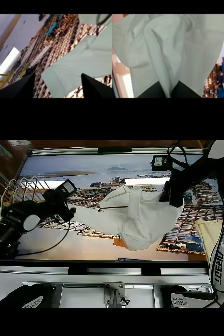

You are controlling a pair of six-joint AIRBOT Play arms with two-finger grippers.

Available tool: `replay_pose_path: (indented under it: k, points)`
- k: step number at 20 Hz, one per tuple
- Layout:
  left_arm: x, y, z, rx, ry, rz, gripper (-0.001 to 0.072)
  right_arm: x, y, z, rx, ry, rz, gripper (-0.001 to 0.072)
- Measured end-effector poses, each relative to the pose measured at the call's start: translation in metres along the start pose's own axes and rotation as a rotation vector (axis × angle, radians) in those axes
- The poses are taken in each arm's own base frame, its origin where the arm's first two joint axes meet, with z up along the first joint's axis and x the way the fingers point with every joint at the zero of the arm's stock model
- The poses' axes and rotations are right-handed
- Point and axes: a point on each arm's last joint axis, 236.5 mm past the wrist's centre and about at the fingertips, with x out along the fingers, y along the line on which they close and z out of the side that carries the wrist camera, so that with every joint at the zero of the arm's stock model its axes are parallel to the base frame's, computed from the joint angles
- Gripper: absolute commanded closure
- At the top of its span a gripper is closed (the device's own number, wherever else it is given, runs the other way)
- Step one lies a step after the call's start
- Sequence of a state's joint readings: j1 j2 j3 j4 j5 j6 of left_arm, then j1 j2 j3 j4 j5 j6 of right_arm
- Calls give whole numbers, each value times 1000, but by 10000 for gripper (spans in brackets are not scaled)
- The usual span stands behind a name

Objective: Fold the shirts.

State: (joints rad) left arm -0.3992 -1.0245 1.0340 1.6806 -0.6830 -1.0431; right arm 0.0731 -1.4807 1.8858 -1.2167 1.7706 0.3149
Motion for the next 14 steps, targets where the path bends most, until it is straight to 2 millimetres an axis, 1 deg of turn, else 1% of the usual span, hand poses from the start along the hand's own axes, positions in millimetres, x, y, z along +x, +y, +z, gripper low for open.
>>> replay_pose_path:
  k: [1,3,4,5,6,7,9,11,12,14]
  points:
    - [-4,14,0,-48,-3,28,35,-1,0,0,5,0,-3,623]
    - [-14,39,-10,-172,12,71,40,-5,-1,0,15,-2,-21,624]
    - [-17,45,-15,-249,18,72,93,-8,-1,1,21,-3,-29,623]
    - [-18,44,-22,-326,34,50,193,-11,-1,3,28,-8,-43,623]
    - [-16,35,-28,-409,46,8,194,-15,-1,5,38,-12,-56,624]
    - [-13,21,-30,-487,49,-48,193,-20,-1,6,55,-15,-74,624]
    - [-3,-24,-29,-645,44,-201,180,-30,0,8,85,-22,-108,624]
    - [7,-74,-16,-798,7,-345,178,-42,3,11,103,-33,-140,624]
    - [11,-97,-8,-871,-12,-404,154,-46,4,13,109,-38,-153,623]
    - [19,-134,12,-992,-52,-484,152,-56,6,15,121,-48,-182,623]
